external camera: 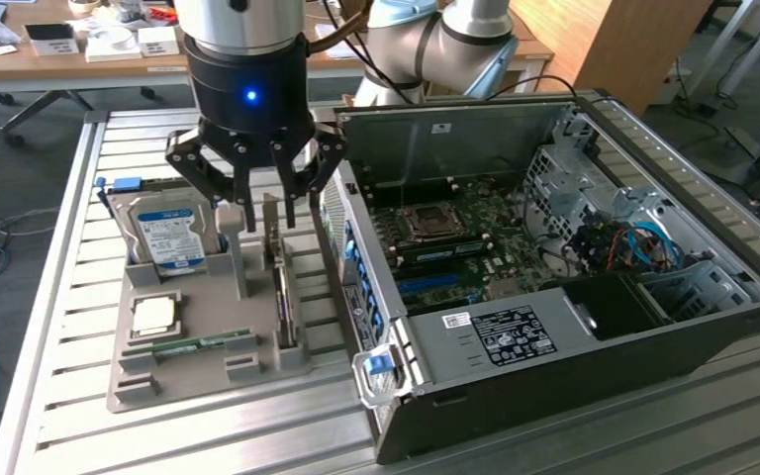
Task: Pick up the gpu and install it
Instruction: 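Pick up the gpu and move the gpu toward the slot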
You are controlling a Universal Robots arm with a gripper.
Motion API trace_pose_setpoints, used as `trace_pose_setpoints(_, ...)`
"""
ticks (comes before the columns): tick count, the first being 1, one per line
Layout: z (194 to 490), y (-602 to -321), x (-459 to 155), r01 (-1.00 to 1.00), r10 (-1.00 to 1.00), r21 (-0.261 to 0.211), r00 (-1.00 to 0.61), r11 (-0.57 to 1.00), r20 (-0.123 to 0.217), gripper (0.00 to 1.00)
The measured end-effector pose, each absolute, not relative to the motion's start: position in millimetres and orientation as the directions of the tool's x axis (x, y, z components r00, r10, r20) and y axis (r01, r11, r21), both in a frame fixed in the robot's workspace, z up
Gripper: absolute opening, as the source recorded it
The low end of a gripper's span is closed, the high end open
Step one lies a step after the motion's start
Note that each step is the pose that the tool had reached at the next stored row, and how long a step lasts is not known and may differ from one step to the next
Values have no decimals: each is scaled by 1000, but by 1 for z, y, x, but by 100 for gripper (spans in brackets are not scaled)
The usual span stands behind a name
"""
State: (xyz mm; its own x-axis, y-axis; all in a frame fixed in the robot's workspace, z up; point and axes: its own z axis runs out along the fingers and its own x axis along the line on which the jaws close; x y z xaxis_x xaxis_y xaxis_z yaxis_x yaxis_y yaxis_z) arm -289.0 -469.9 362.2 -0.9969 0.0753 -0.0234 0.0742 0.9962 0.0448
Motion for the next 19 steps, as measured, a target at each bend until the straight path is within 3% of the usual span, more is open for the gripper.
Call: trace_pose_setpoints(19, 348, -470, -289, 74, 75, 45, -997, 996, -24, 42)
